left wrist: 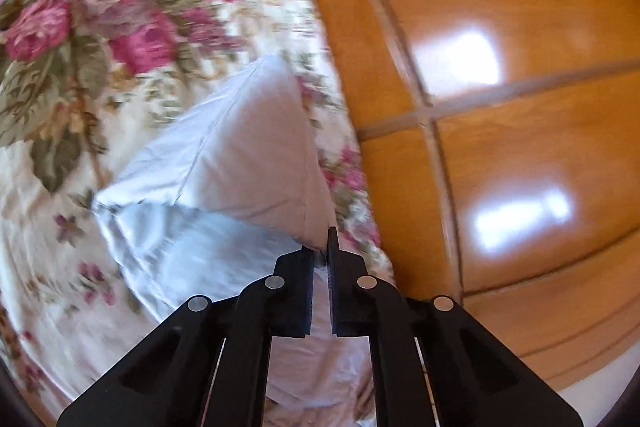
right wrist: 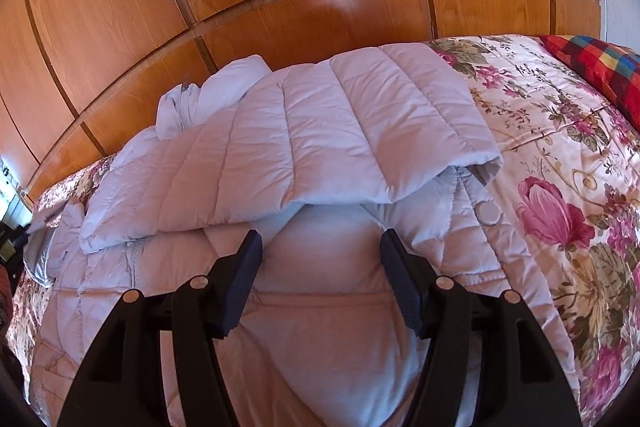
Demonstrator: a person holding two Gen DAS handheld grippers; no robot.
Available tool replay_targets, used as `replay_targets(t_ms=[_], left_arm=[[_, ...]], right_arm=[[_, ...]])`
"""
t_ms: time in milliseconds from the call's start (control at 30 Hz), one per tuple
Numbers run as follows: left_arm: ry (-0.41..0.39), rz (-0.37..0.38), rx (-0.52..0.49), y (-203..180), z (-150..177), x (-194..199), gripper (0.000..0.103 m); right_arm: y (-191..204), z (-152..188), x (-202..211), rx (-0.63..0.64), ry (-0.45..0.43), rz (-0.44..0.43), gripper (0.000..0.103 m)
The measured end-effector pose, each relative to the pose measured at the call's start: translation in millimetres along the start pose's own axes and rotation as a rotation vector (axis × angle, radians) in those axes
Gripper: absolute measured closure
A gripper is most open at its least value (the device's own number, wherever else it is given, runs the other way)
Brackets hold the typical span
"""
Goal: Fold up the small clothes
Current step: 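Grasp the other jacket sleeve with the left gripper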
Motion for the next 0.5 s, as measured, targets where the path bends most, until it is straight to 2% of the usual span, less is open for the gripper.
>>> replay_targets(t_ms=[133, 300, 500], left_arm=[[0.025, 0.086, -0.056, -40.4, 24.2, 3.3, 0.098], [0.096, 0.195, -0.142, -94.8, 69.7, 3.5, 0.098], [0.205, 0.261, -0.171, -131.0, 130.6, -7.5, 0.098]], right_arm=[[-0.9, -0.1, 0.2, -0.008, -0.003, -0.010, 0.041], [-3.0, -0.4, 0.8, -0.018, -0.006, -0.024, 0.041], [-4.3, -0.5, 1.9, -0.032, -0.011, -0.040, 0.041]])
Point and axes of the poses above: each gripper's, at about its wrist camera, not at the fingertips, and x roughly against the way its jaws point, y to its left, z to its underside, the point moved 6 cm from there along -x, roughly the way its jaws point, and after that the axes turned 2 degrees about -y, right-handed, at the moved point
